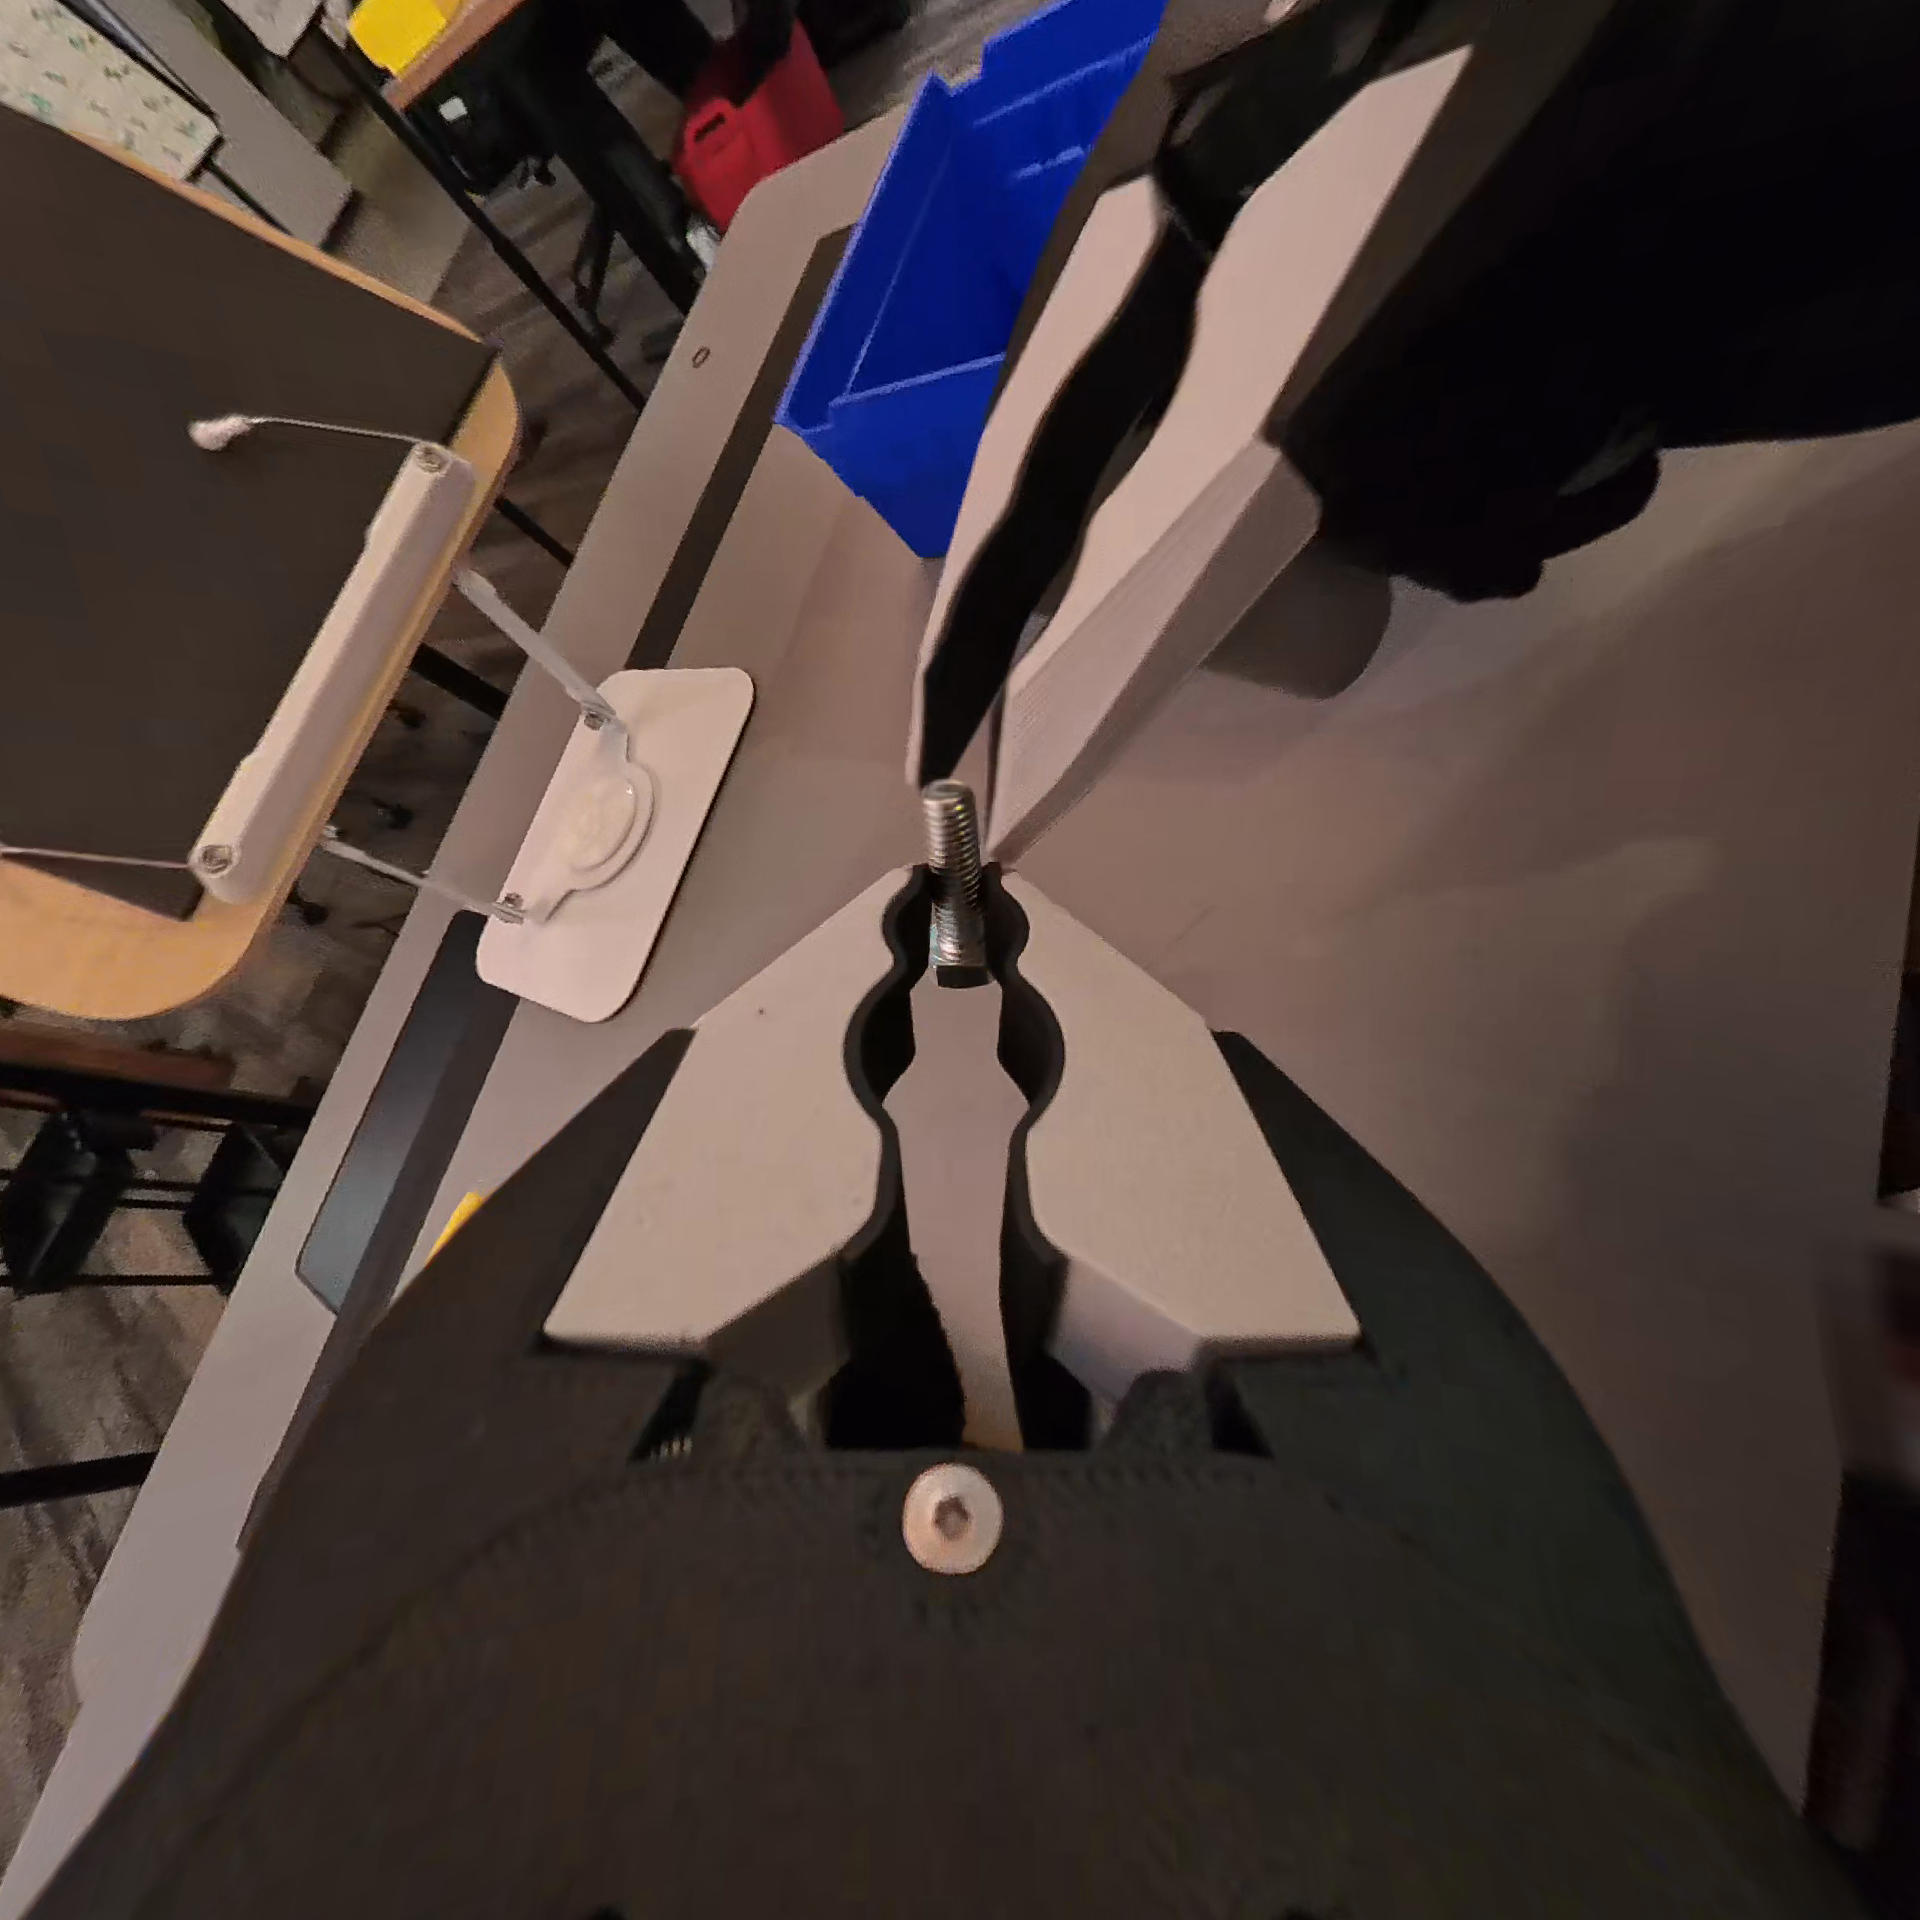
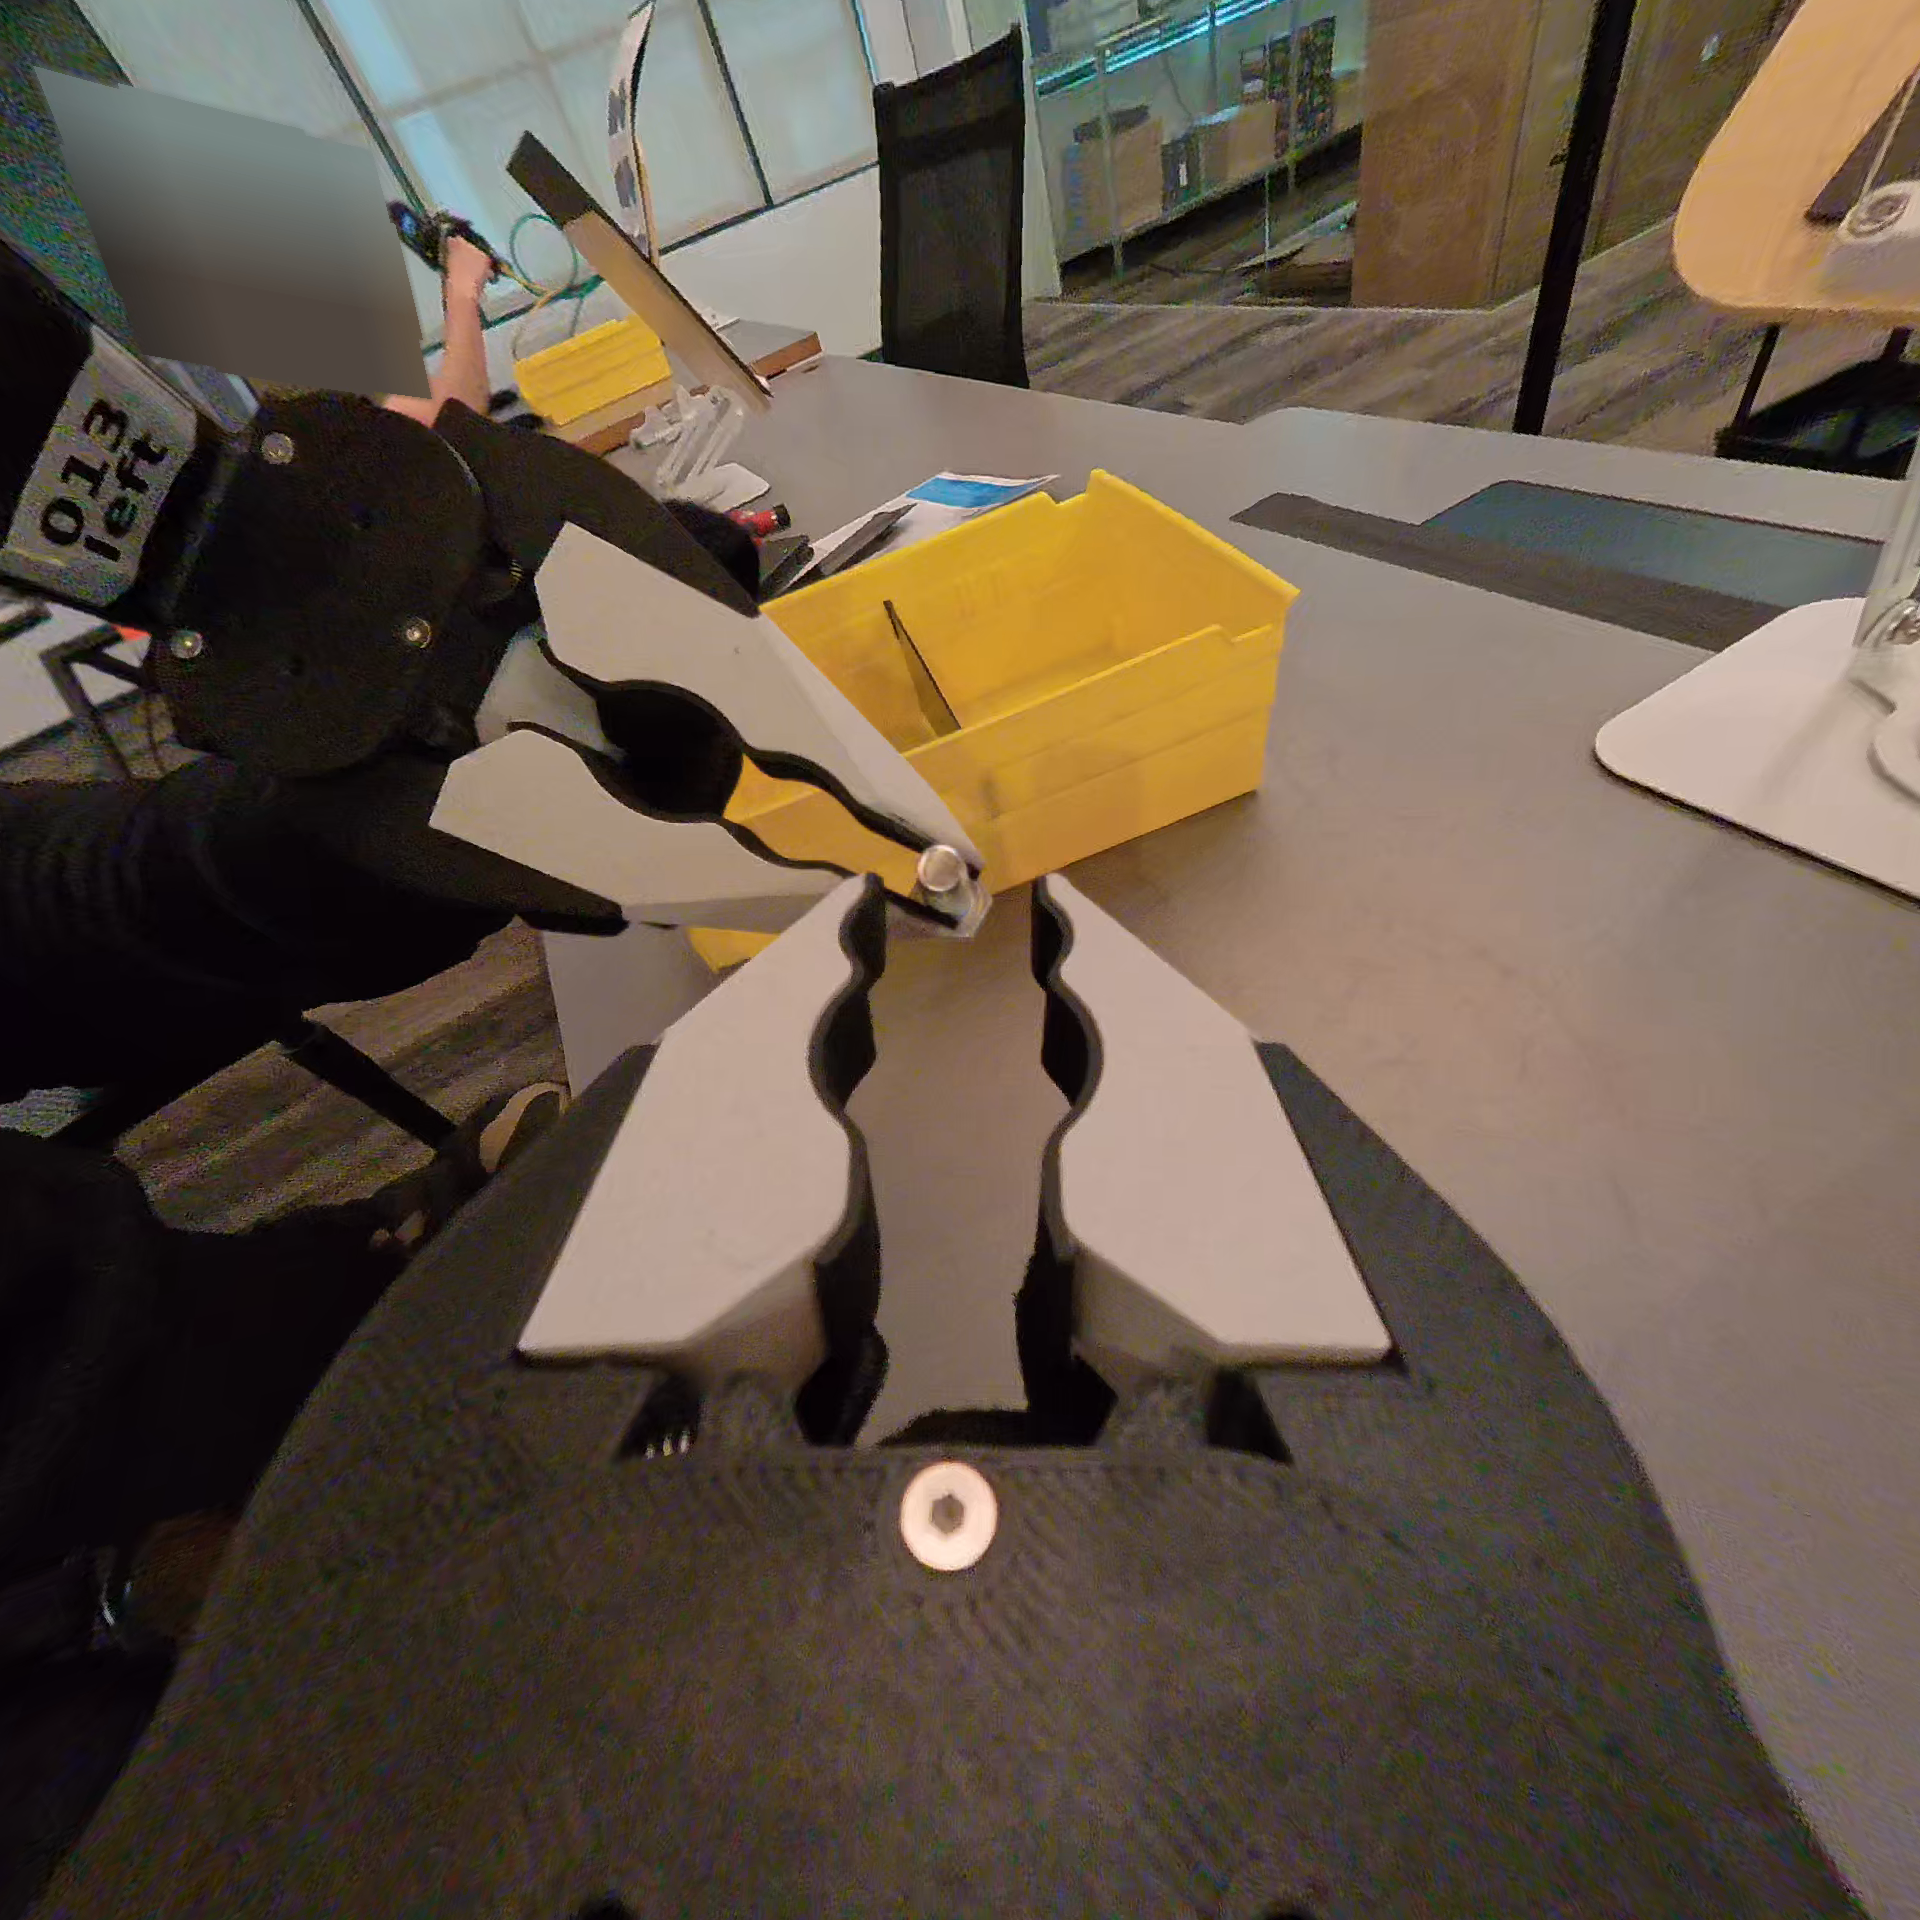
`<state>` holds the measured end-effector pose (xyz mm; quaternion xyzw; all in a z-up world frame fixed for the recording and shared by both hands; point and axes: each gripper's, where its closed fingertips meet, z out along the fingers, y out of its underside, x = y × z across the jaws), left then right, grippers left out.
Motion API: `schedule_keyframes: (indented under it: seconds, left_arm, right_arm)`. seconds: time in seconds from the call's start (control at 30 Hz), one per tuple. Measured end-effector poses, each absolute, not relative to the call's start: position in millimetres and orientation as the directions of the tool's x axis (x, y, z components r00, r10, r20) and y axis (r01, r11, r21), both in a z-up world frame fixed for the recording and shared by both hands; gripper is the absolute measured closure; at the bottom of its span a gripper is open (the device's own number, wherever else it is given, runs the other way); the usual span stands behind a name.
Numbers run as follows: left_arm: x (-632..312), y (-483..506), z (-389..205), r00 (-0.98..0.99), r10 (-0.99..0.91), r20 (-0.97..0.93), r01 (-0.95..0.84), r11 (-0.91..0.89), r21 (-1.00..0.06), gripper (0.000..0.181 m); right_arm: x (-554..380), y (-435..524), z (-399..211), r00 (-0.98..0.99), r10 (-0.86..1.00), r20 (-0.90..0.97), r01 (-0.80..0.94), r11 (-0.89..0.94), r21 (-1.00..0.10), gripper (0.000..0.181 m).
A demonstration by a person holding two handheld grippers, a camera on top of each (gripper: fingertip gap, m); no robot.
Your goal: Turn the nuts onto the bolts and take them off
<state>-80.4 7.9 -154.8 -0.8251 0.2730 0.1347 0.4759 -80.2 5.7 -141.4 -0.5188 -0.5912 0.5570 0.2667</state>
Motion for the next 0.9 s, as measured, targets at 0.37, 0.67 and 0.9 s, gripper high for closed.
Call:
schedule_keyframes:
  seconds: [0.37, 0.67, 0.9]
  left_arm:
    - [-74.4, 12.2, -161.1, 0.784, -0.334, -0.523, -0.620, -0.392, -0.680, 0.173]
    - [-68.1, 13.6, -167.5, 0.763, -0.358, -0.538, -0.646, -0.388, -0.658, 0.172]
    - [-94.4, -5.7, -167.0, 0.825, -0.335, -0.455, -0.565, -0.484, -0.668, 0.176]
  right_arm:
    - [-75.2, 3.6, -145.2, -0.371, 0.828, -0.419, 0.330, -0.304, -0.894, 0.168]
    - [-72.1, 6.9, -151.6, -0.364, 0.836, -0.411, 0.347, -0.288, -0.892, 0.174]
    - [-68.0, 24.4, -225.4, -0.311, 0.908, -0.282, 0.563, -0.063, -0.824, 0.173]
